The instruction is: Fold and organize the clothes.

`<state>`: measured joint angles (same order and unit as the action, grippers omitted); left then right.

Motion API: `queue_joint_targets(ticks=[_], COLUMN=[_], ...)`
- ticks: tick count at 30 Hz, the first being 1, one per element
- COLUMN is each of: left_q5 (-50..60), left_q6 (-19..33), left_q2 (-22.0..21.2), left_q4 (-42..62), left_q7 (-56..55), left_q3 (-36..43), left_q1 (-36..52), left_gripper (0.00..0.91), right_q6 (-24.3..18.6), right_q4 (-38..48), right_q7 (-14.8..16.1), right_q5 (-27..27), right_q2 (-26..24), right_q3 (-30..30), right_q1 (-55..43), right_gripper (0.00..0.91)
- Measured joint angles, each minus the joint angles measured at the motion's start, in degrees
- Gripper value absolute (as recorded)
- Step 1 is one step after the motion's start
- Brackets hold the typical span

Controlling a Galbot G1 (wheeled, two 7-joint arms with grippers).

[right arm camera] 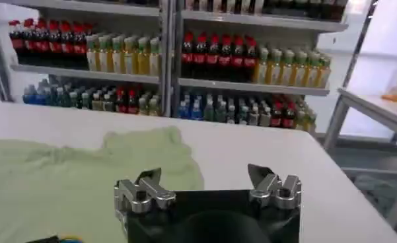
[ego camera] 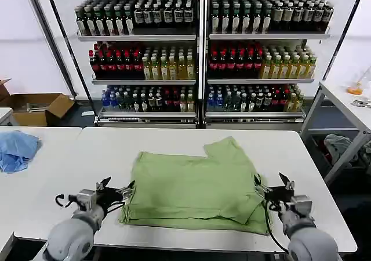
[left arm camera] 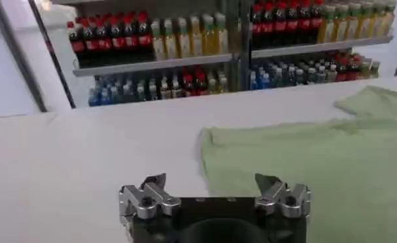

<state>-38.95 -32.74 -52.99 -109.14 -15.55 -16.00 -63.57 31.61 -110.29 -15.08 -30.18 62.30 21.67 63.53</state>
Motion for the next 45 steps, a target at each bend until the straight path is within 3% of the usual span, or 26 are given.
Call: queue_joint_targets(ticks=[15, 29, 31, 33, 34, 35, 36, 37, 42, 45], left_q5=[-0.48, -2.12, -2.34, -2.65, -2.81, -2.96, -3.15, -3.30, -4.08, -4.57], left_q6=[-0.15, -0.32, -0.34, -0.35, -0.35, -0.36, -0.35, -0.34, -0.23, -0.21], left_q2=[-5.90, -9.96, -10.02, -10.02, -10.01, -10.01, -9.98, -9.96, -9.80, -9.74], left_q4=[21.21, 33.83, 34.60, 35.13, 35.37, 35.53, 35.62, 35.73, 35.90, 35.87], left_q7=[0.50, 0.24, 0.24, 0.30, 0.35, 0.37, 0.46, 0.54, 1.28, 1.65], left_q3=[13.08, 17.71, 17.87, 18.04, 18.10, 18.12, 18.12, 18.14, 18.42, 18.40], left_q1=[22.06, 30.82, 31.20, 31.37, 31.43, 31.46, 31.47, 31.47, 31.27, 31.02], left_gripper=[0.907, 0.907, 0.816, 0.504, 0.343, 0.302, 0.232, 0.202, 0.071, 0.050], right_q6=[0.48, 0.36, 0.40, 0.42, 0.43, 0.42, 0.38, 0.25, -0.12, -0.21], right_q4=[22.07, 37.86, 39.87, 41.74, 42.53, 43.32, 44.11, 44.99, 47.86, 48.72], right_q7=[-0.31, 0.08, 0.25, 0.42, 0.52, 0.62, 0.74, 0.88, 1.31, 1.36], right_q5=[-3.22, -4.71, -4.92, -5.07, -5.14, -5.23, -5.26, -5.27, -5.60, -6.03], right_q2=[4.98, 9.94, 10.59, 11.19, 11.49, 11.77, 12.03, 12.32, 13.18, 13.40], right_q3=[-10.28, -13.96, -14.18, -14.37, -14.44, -14.50, -14.58, -14.73, -15.07, -15.08], right_q1=[-20.76, -31.83, -32.91, -33.81, -34.18, -34.50, -34.80, -35.13, -36.10, -36.31], right_gripper=[0.907, 0.907, 0.907, 0.907, 0.595, 0.363, 0.060, 0.000, 0.000, 0.000])
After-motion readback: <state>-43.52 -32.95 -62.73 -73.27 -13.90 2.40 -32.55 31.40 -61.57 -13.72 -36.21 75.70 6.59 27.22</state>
